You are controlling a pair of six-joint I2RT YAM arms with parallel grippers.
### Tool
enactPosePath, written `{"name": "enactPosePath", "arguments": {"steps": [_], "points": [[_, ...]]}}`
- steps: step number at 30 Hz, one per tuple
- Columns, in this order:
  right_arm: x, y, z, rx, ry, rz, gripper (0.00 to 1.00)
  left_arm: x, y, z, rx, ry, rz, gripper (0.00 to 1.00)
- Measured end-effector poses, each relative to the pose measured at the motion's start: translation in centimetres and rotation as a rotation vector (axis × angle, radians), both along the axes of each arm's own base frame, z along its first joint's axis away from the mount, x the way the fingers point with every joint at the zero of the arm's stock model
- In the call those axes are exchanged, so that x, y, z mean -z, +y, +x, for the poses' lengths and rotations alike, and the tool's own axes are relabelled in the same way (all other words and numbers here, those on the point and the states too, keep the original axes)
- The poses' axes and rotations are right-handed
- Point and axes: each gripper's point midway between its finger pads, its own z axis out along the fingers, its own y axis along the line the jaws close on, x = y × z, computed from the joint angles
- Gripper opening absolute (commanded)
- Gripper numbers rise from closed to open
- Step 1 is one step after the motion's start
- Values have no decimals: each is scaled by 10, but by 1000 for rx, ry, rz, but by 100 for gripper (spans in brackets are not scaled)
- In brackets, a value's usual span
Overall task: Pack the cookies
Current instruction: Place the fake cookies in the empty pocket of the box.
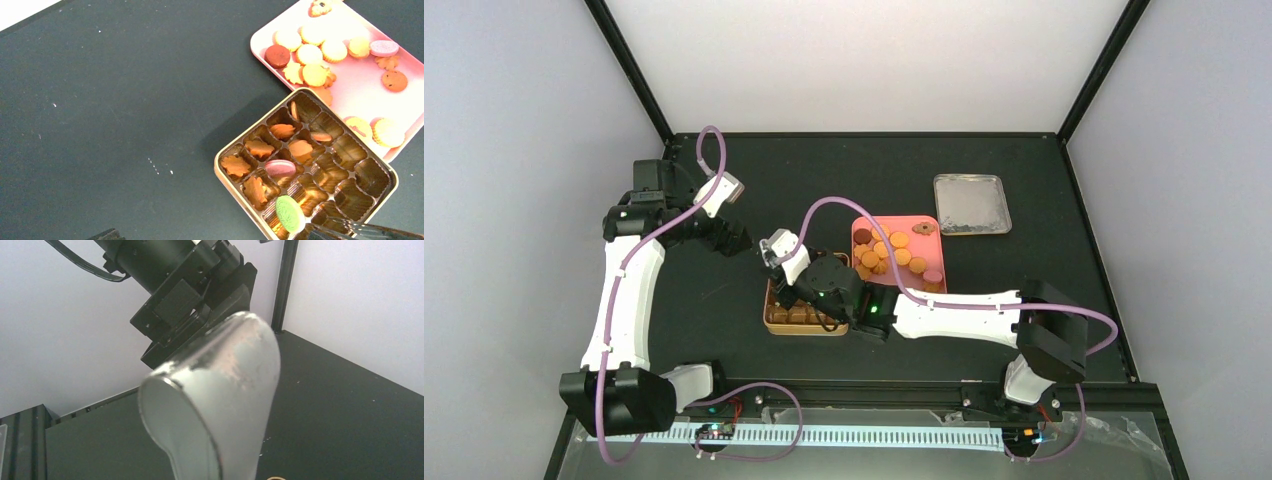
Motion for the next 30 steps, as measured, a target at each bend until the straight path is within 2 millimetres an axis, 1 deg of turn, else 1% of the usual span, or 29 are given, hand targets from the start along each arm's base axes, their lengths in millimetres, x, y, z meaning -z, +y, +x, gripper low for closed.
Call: {"name": "enactPosePath", "arguments": {"steps": [5,10,12,25,30], "points": [[2,1,1,-10,17,7,14,0,0,0,3,-2,2,98],[13,3,7,-9,39,-6,12,0,0,0,5,-3,5,98],[14,3,8,-9,42,-9,11,0,0,0,5,-2,5,98],[6,2,18,-7,41,21,10,3,0,-4,5,18,3,98],[1,7,21,-7,37,45,9,3,0,-4,5,19,3,98]]}}
